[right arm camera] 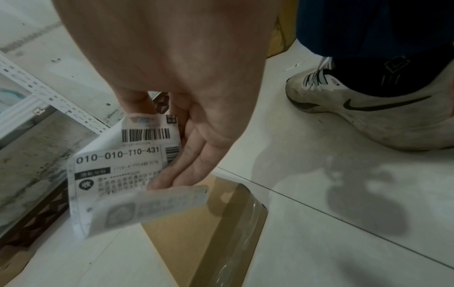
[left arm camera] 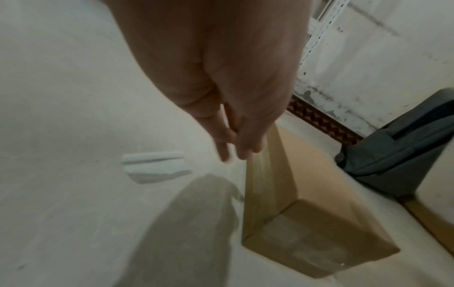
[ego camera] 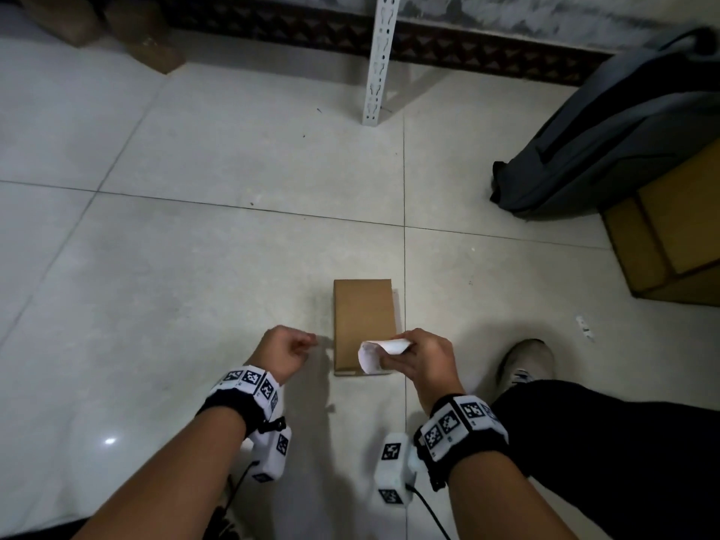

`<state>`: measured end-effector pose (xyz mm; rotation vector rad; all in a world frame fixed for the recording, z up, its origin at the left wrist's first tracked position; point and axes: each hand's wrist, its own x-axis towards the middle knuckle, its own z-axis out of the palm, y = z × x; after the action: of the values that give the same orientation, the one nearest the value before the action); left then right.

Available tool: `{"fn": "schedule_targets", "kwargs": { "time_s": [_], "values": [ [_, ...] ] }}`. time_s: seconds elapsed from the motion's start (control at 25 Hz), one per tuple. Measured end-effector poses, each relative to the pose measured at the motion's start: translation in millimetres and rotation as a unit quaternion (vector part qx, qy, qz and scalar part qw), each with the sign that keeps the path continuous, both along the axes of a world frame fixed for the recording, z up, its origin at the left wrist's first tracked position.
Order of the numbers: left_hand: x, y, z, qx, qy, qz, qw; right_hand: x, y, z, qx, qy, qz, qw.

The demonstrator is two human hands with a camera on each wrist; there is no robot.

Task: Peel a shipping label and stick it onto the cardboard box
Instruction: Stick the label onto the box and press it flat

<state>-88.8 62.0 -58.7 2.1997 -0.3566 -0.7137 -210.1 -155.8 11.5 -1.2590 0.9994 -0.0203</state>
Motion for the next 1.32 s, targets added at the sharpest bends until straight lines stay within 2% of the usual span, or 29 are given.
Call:
{"fn": "schedule_targets", "kwargs": {
  "time_s": [0.12,0.2,0.28,0.4,0.48,0.56,0.72,0.84,0.96,1.08,1.16,1.32],
  "values": [
    [-5,-20,31,-0.121,0.03,-0.007,0.992,5,-3,9,0.092,-0.005,-0.067,0.993],
    [-10,-35,53,-0.182,0.065,0.0,0.981,8,1,12,0.124,-0.003,-0.082,0.989],
    [-18,-48,63,-0.176,0.059,-0.033,0.982,6,6,14,0.163,-0.017,-0.092,0.982],
    [-30,-60,65,-0.144,0.031,-0.077,0.986,0,9,16,0.19,-0.041,-0.062,0.979],
    [-33,-66,65,-0.163,0.018,-0.058,0.985,2,10,16,0.164,-0.041,-0.037,0.985],
    [-34,-68,64,-0.189,0.034,0.005,0.981,2,11,14,0.11,-0.03,-0.017,0.993],
    [-38,-72,57,-0.226,0.148,0.104,0.957,5,5,-1,-0.057,-0.009,0.013,0.998],
    [-42,-81,57,-0.266,0.229,0.183,0.919,9,4,-11,-0.088,-0.011,0.031,0.996],
    [-40,-89,50,-0.276,0.232,0.222,0.906,12,4,-19,-0.12,-0.024,0.039,0.992],
    [-31,-91,35,-0.253,0.185,0.254,0.915,21,3,-28,-0.145,-0.045,0.072,0.986],
    [-23,-87,24,-0.229,0.134,0.242,0.933,29,3,-35,-0.147,-0.046,0.116,0.981],
    [-9,-73,11,-0.169,0.053,0.119,0.977,39,-2,-42,-0.143,-0.053,0.187,0.97]
  ]
}}
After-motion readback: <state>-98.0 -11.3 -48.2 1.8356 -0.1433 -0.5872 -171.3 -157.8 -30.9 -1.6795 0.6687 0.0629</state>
